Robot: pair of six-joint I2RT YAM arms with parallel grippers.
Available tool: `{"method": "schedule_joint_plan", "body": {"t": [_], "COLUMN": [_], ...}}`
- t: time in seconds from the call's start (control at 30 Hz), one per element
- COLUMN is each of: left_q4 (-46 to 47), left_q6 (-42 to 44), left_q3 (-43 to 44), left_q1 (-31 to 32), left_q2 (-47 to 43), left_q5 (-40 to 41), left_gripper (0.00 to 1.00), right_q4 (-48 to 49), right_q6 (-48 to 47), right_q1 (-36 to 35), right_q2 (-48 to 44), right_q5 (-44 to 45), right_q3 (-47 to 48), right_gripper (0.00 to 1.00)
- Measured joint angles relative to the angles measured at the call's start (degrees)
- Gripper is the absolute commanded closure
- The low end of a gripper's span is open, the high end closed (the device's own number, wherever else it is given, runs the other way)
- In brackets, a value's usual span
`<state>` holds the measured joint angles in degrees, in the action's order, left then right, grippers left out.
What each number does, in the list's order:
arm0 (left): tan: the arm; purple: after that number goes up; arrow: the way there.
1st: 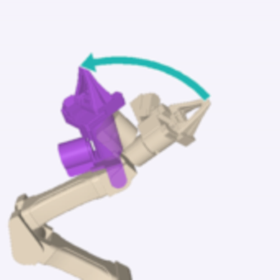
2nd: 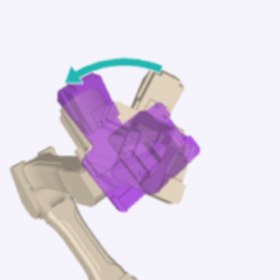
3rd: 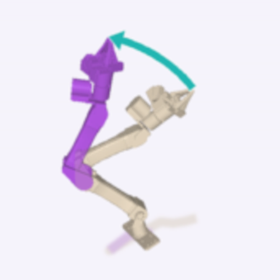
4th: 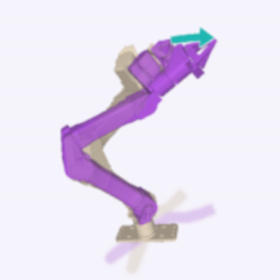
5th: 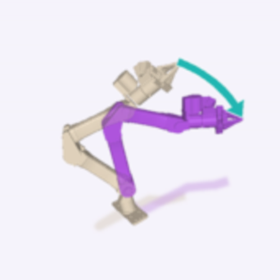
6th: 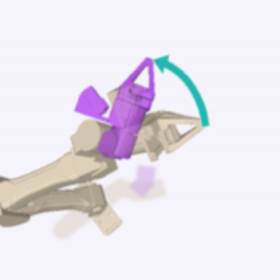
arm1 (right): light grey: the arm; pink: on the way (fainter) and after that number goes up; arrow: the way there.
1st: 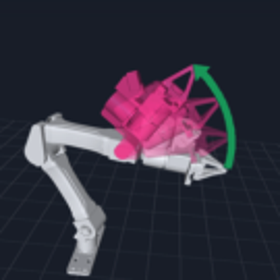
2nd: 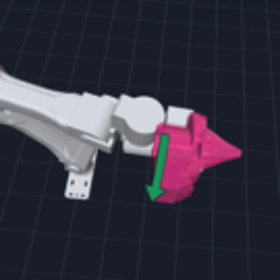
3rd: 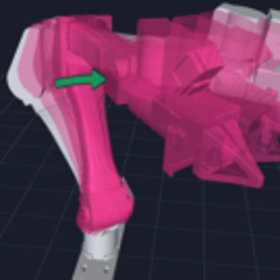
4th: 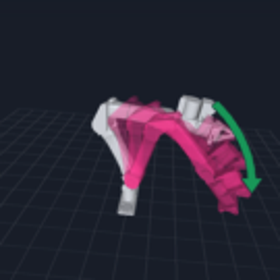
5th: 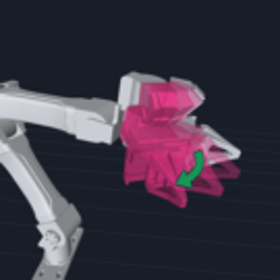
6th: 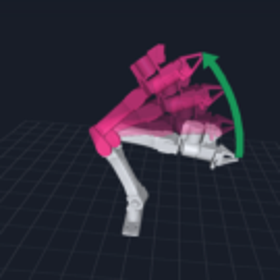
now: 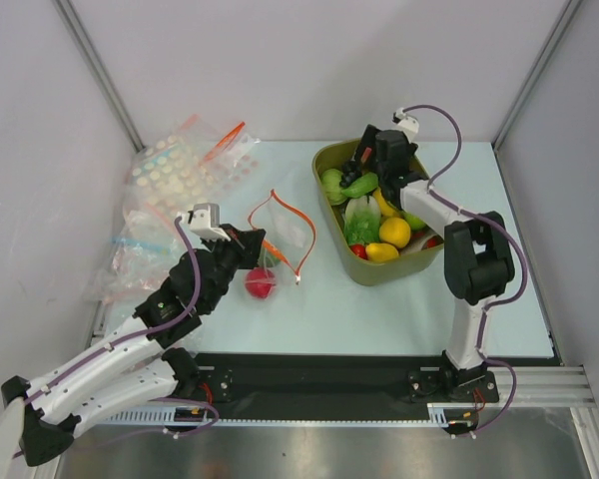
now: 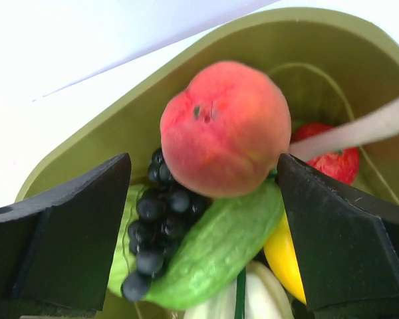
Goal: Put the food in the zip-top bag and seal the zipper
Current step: Pick up the fake fruit from the bin.
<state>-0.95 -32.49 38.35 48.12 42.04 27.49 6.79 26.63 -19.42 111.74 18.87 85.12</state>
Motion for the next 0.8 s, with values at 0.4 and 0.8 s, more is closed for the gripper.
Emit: {"method": "schedule_joint_plan", "body": {"t": [0.4, 0.8], "left_q4": [-0.1, -0.2], "left_q6": [0.0, 0.0], "left_q3": [0.0, 0.0], "left_q1": [0.0, 0.0], "left_q2": [1.4, 1.8], "left_q5": [-0.7, -0.7], "left_gripper": [1.0, 1.0], "right_q4": [-1.0, 1.2], "right_q6": [-2.5, -6.8], "right_q1": [0.0, 0.0], "right_q2": [7.8, 4.0], "right_q5": [4.1, 2.1], "right_q3": [6.6, 1.9], "right_gripper": [0.18, 0.49]}}
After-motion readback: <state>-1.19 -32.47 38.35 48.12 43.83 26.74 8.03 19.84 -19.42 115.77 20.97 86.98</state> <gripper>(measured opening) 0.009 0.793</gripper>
